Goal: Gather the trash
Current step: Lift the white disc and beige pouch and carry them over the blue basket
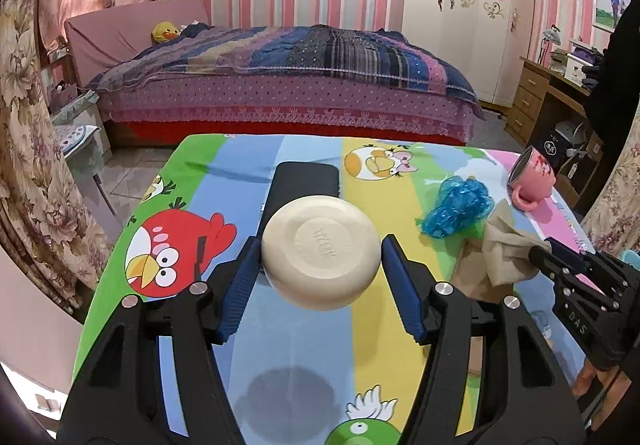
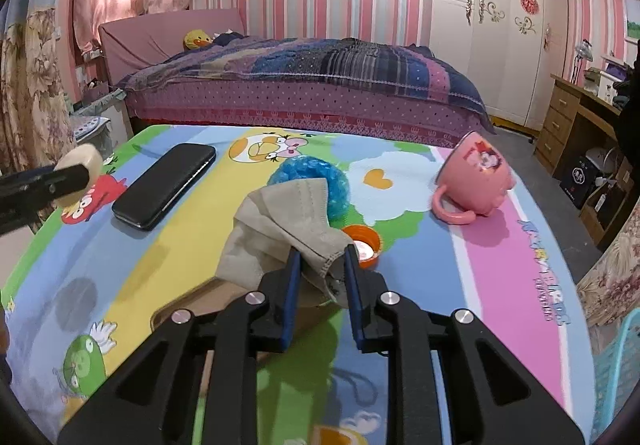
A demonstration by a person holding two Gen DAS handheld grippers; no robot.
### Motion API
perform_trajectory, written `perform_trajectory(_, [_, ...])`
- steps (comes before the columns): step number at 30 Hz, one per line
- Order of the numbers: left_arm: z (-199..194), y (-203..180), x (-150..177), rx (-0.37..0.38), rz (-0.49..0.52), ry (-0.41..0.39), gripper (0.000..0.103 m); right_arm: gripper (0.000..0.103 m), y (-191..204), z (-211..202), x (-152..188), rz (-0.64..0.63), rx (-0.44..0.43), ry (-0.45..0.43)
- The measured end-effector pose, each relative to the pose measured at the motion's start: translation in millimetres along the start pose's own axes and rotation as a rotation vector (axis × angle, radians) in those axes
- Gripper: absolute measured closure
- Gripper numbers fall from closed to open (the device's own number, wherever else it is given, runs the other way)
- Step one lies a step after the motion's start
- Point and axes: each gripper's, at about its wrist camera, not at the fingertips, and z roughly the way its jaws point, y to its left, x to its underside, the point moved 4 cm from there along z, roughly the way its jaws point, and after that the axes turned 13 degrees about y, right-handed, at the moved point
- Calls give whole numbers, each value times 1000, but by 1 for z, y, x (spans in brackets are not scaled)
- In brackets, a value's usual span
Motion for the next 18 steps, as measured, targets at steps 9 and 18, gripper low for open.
perform_trajectory(9, [-3, -15, -2, 8, 8, -8, 42, 81, -23, -24, 10, -18, 59, -16])
perform_trajectory(18, [-11, -45, -6, 57, 34, -23, 42, 81, -53, -56, 20, -1, 115, -47])
